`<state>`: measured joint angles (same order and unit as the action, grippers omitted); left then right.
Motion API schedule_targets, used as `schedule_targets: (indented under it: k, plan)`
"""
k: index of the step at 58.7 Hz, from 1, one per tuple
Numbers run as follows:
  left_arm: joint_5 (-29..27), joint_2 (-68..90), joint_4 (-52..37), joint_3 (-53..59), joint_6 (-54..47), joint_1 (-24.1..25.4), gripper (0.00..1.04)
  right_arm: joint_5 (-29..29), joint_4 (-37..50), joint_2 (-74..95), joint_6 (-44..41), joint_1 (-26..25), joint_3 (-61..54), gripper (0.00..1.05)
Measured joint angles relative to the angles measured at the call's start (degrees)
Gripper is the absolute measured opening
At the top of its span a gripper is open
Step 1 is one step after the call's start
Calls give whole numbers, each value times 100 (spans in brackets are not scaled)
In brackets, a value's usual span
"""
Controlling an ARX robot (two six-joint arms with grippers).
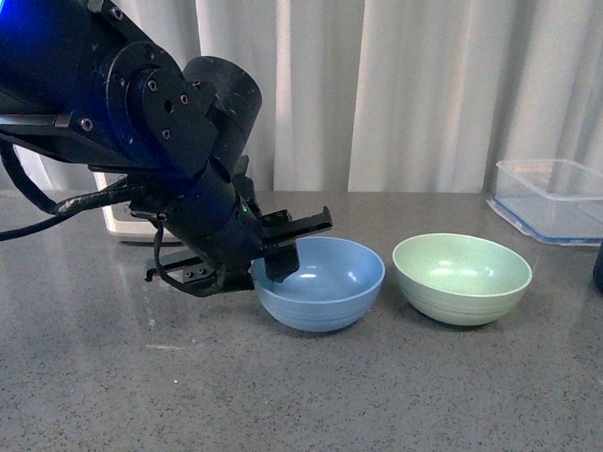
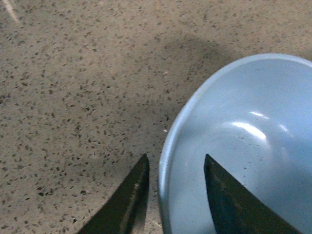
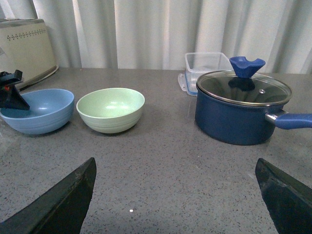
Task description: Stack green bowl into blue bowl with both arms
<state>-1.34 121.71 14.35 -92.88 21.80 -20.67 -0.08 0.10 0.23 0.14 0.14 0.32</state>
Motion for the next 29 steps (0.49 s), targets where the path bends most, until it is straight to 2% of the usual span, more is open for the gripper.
schedule_targets:
  k: [10, 12, 14, 16, 18, 21, 24, 29]
  plan:
    - [166, -560, -850, 581, -225, -52, 64, 0, 0, 0, 0, 0, 0, 95]
    - [168, -957, -1377, 933, -455, -68, 73, 0, 0, 0, 0, 0, 0, 95]
    - [-122, -1353, -1971, 1292, -706, -114, 80, 0, 0, 0, 0, 0, 0, 95]
    - [-627, -1681, -2586, 1633, -1054, -153, 78, 0, 0, 0, 0, 0, 0, 95]
    - [-1272, -2122, -3438, 2118, -1390, -153, 71, 0, 0, 0, 0, 0, 0, 95]
    - [-1744, -2763, -4459, 2859, -1714, -101, 60, 0, 0, 0, -2, 0, 0, 95]
    - [-1707, -3370, -5182, 3698, -1899, 74, 47, 2, 0, 0, -2, 0, 0, 95]
    - [-1519, -3812, -5615, 4699, -2026, 339, 31, 0, 0, 0, 0, 0, 0, 95]
